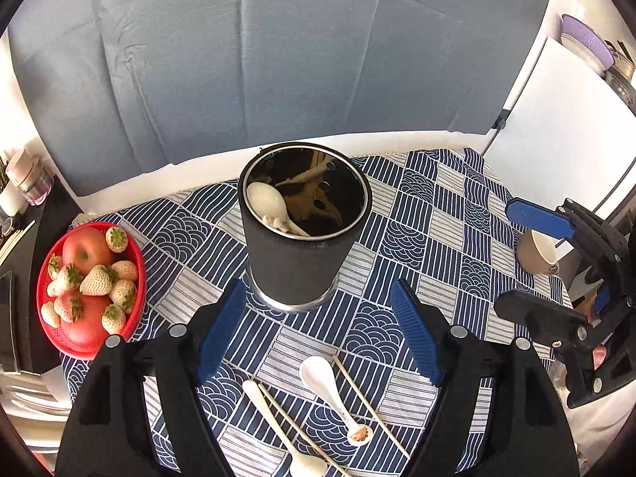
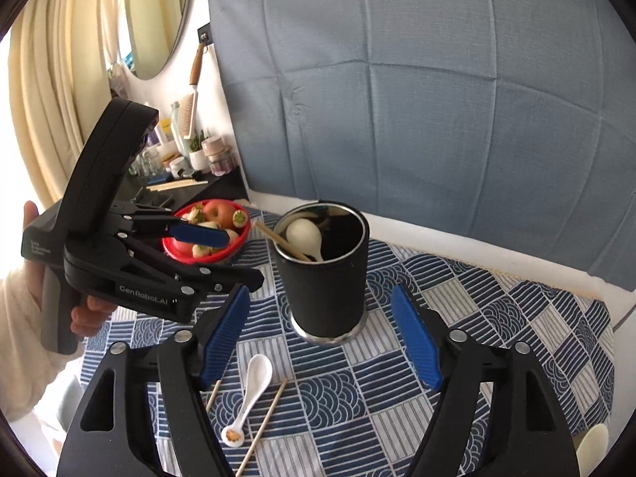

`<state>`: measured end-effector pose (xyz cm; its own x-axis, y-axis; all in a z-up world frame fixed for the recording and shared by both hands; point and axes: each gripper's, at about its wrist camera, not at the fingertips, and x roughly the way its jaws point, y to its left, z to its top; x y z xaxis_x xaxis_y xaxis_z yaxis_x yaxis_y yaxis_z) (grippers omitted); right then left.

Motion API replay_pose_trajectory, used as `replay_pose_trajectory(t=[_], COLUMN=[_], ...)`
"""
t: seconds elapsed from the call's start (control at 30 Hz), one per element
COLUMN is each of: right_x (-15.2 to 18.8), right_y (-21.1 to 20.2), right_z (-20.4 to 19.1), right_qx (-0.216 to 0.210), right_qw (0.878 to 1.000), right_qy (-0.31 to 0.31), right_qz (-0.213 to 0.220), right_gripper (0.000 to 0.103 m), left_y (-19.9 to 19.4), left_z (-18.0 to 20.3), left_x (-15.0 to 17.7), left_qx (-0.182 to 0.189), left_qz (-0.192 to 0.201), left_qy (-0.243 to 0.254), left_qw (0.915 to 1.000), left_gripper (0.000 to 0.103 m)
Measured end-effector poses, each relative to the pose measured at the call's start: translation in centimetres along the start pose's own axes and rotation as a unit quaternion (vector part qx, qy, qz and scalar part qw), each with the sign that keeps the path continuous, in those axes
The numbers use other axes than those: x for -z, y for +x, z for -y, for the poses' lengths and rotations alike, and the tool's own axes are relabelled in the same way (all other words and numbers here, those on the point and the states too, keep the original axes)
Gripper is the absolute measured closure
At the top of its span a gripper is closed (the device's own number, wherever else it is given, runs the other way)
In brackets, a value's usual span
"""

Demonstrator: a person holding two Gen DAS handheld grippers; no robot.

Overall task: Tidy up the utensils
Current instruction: 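Move the left tool down toward the white ceramic soup spoon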

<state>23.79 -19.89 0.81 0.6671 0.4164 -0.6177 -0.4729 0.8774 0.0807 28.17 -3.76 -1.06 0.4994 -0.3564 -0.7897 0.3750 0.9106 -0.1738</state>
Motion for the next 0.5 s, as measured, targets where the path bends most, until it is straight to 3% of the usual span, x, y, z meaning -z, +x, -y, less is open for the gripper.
replay_pose_trajectory(t=[0.07,0.4,0.5], right_x=[0.4,2.5,3.5], right_y=[-0.1,-1.6,-2.2], right_z=[-0.1,-0.5,-0.7], right_qx=[0.0,-0.001,-0.002], right_qw=[1.0,1.0,0.999], right_qy=[0.004,0.015,0.016], right_qz=[-0.009,-0.025,-0.03], right_gripper=[0.018,0.017,0.016], left_y=[-0.2,-1.2,-1.0], left_z=[0.0,0.1,0.1], left_x=[0.7,5.3,6.6], left_qx=[-0.011,-0.019,-0.014], left_qz=[0.002,-0.008,-0.015], left_qy=[-0.002,-0.023,-0.028], left_qw=[0.9999,0.9995,0.9994], left_gripper=[0.025,0.018,0.009])
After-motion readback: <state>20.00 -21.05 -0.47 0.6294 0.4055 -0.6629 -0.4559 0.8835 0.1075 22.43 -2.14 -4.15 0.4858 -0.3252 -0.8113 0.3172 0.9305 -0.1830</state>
